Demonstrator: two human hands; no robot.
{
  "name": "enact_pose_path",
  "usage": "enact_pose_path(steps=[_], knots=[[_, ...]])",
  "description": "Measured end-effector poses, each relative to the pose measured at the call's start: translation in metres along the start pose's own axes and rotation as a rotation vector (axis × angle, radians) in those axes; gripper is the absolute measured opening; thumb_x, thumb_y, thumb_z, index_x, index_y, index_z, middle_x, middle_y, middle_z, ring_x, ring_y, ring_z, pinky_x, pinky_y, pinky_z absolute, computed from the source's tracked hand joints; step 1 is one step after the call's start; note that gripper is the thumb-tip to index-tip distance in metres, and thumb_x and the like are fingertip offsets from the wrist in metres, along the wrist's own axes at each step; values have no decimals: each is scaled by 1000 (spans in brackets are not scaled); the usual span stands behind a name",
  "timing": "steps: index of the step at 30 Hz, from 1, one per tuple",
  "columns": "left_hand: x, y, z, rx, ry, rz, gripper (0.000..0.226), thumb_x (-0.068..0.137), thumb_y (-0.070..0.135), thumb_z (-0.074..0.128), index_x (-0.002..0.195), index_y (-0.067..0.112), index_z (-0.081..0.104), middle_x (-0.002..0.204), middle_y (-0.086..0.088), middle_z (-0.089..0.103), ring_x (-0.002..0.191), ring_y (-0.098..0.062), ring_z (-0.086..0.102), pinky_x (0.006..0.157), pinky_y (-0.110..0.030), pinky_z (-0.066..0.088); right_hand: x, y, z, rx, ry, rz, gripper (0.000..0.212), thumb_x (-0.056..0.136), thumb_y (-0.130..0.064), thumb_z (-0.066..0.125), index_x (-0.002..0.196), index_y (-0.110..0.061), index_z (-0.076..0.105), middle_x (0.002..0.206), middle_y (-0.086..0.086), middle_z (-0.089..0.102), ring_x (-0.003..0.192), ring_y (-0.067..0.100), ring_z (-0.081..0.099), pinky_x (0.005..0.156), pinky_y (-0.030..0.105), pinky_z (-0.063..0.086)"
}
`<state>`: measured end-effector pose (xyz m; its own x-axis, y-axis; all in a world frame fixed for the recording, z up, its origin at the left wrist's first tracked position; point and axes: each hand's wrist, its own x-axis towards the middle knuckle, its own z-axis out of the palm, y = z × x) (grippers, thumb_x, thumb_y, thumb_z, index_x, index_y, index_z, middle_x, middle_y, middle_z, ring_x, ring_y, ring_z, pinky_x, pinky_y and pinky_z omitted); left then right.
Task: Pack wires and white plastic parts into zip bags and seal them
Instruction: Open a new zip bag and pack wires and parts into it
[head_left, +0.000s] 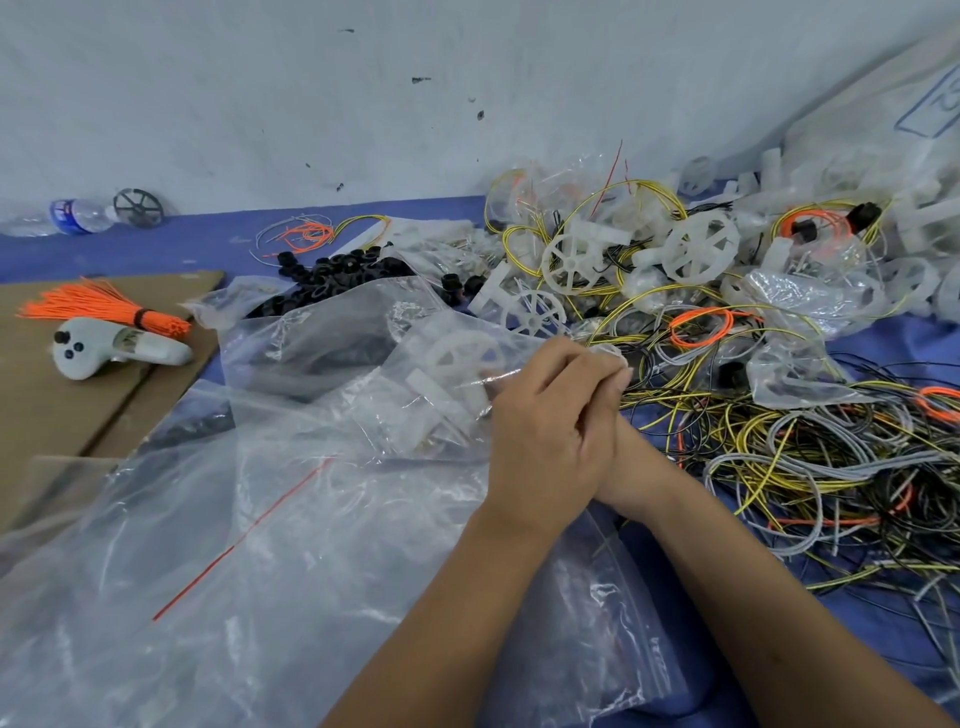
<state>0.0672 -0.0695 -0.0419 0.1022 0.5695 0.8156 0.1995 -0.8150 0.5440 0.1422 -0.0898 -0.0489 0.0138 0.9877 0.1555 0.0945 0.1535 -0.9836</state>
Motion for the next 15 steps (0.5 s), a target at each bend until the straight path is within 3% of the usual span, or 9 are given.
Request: enact_pose_path(steps=[3, 5, 8, 12, 15], knots=[[-1, -6, -5, -5, -76, -12, 10, 88, -5, 71, 93, 3, 75, 90, -8, 69, 82, -19, 63, 75, -24, 48, 2, 5, -7, -16, -17, -75, 28, 106, 2, 37, 95, -20, 51, 92, -4, 56, 83, -15, 58, 77, 8, 48], [0, -9, -5, -44, -36, -16, 9, 88, -6, 72, 90, 2, 75, 86, -5, 68, 79, -16, 63, 73, -23, 49, 6, 4, -6, -59, 91, -178, 25, 102, -13, 42, 84, -23, 55, 78, -13, 60, 72, -8, 56, 68, 17, 49], [1, -12, -3, -32, -34, -31, 9, 86, -5, 73, 87, 4, 75, 85, -2, 69, 80, -12, 63, 76, -17, 46, 7, 6, -7, -167, 85, -221, 14, 91, -29, 49, 84, -33, 60, 81, -22, 63, 81, -4, 55, 74, 23, 49], [1, -17, -5, -6, -29, -40, 8, 87, -3, 73, 84, 4, 74, 83, -2, 68, 78, -12, 63, 75, -16, 45, 4, 8, -5, -321, -50, -249, 17, 97, -17, 44, 100, -32, 51, 98, -18, 57, 96, -17, 55, 84, 5, 44], [1, -17, -4, -9, -10, -51, 8, 87, -2, 74, 84, 6, 74, 82, 0, 69, 79, -7, 62, 77, -12, 42, 6, 9, -4, -299, -51, -233, 22, 95, -12, 46, 98, -31, 54, 97, -13, 60, 95, -9, 58, 81, 13, 49]])
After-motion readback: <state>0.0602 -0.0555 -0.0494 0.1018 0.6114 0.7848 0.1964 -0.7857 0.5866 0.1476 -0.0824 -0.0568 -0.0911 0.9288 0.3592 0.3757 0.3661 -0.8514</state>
